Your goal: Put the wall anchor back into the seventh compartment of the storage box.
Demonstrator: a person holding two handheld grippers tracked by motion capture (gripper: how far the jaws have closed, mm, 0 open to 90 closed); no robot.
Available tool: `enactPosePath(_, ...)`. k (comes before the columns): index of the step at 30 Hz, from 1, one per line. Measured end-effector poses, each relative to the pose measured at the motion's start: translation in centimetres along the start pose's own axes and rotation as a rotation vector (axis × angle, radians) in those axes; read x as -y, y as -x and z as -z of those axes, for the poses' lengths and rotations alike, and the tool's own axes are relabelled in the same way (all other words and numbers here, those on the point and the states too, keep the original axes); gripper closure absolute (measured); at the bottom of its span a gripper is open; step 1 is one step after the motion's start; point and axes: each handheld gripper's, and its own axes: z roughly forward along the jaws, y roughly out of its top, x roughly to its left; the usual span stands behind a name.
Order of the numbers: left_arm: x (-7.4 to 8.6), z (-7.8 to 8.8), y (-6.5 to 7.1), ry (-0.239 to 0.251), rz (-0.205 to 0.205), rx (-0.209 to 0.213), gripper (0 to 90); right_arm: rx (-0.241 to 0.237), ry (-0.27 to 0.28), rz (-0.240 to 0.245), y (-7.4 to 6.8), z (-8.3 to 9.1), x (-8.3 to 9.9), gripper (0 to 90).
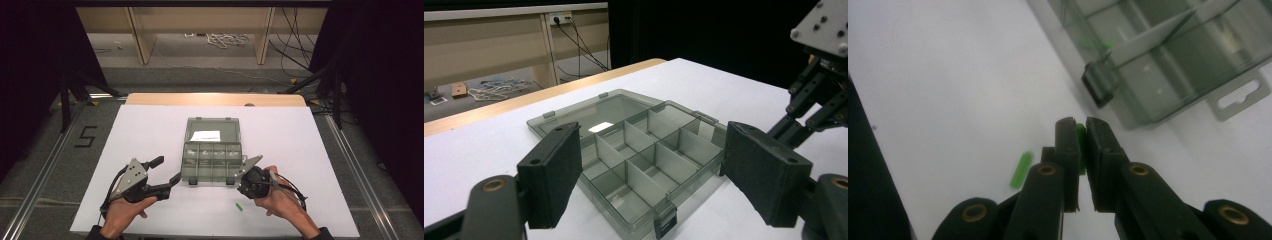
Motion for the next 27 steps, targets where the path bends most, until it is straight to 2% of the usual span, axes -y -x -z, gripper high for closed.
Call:
enactPosePath(11,0.0,0.0,-0.1,0.006,0.006,0.001,23.1,0.027,0.049,0.049,0.4,0.0,-4.0,85.0)
enactPosePath(16,0.0,0.0,-0.1,0.007,0.004,0.0,23.1,0.033,0.063,0.05,0.8,-0.3,-4.9,85.0)
enactPosePath(20,0.0,0.0,0.1,0.0,0.02,-0.004,23.0,0.041,0.086,0.05,1.3,-1.0,-6.0,84.9)
enactPosePath(25,0.1,0.0,0.0,0.0,0.022,-0.007,23.0,0.039,0.074,0.06,1.7,-2.4,-6.6,84.9)
enactPosePath(27,0.0,0.0,-0.1,-0.001,0.005,-0.002,23.1,0.042,0.068,0.06,1.8,-2.8,-6.8,84.9)
